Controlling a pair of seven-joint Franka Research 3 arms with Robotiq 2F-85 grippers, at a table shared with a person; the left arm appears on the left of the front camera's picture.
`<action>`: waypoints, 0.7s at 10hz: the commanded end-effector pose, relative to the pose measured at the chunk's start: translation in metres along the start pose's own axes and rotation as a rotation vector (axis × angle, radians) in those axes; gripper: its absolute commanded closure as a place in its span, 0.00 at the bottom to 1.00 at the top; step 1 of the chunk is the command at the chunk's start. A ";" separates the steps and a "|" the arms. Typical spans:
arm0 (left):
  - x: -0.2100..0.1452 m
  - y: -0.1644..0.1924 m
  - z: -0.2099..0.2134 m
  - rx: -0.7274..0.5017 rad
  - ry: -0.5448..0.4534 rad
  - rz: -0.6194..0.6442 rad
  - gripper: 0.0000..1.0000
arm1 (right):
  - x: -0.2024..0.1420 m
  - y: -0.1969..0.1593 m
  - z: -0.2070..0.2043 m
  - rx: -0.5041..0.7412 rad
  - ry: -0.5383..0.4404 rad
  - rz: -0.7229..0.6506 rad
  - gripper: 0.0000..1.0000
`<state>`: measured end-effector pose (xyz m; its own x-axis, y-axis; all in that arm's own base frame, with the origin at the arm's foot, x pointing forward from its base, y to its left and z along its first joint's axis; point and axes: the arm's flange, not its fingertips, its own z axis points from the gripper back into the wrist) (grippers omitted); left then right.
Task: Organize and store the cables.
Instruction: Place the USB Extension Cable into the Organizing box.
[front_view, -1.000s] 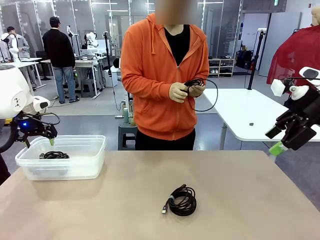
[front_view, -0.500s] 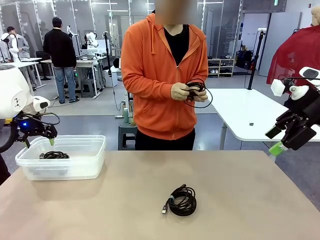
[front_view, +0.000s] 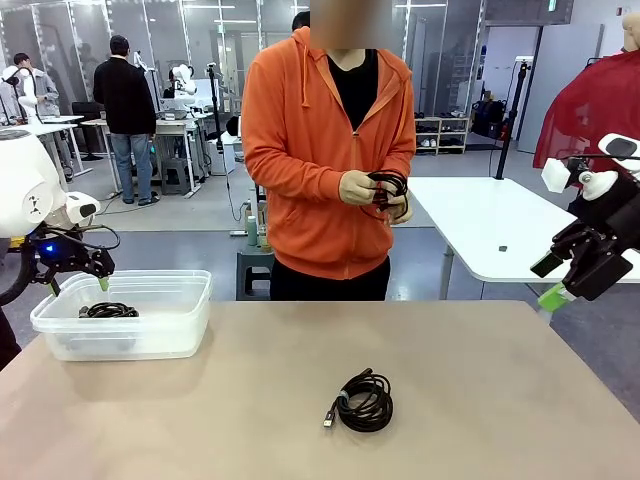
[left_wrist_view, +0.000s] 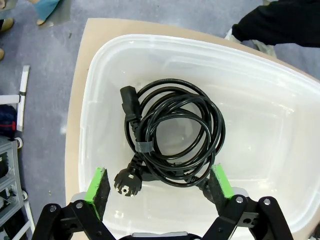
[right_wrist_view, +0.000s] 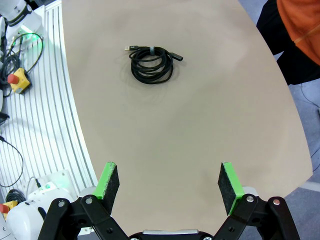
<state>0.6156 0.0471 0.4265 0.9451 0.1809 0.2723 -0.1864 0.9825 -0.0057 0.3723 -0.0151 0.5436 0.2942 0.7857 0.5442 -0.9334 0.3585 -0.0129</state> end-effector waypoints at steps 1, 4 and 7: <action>-0.002 0.003 0.017 -0.003 -0.019 -0.076 0.00 | 0.003 -0.002 0.000 -0.007 -0.003 -0.004 0.00; -0.018 0.014 0.073 -0.048 -0.012 -0.243 0.00 | 0.003 -0.002 0.000 -0.007 -0.003 -0.004 0.00; -0.071 -0.002 0.125 -0.128 -0.159 -0.399 0.00 | 0.003 -0.002 0.000 -0.007 -0.003 -0.004 0.00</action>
<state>0.5445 0.0331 0.5354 0.9235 -0.1631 0.3472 0.1525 0.9866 0.0579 0.3723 -0.0151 0.5436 0.2943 0.7857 0.5441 -0.9334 0.3585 -0.0128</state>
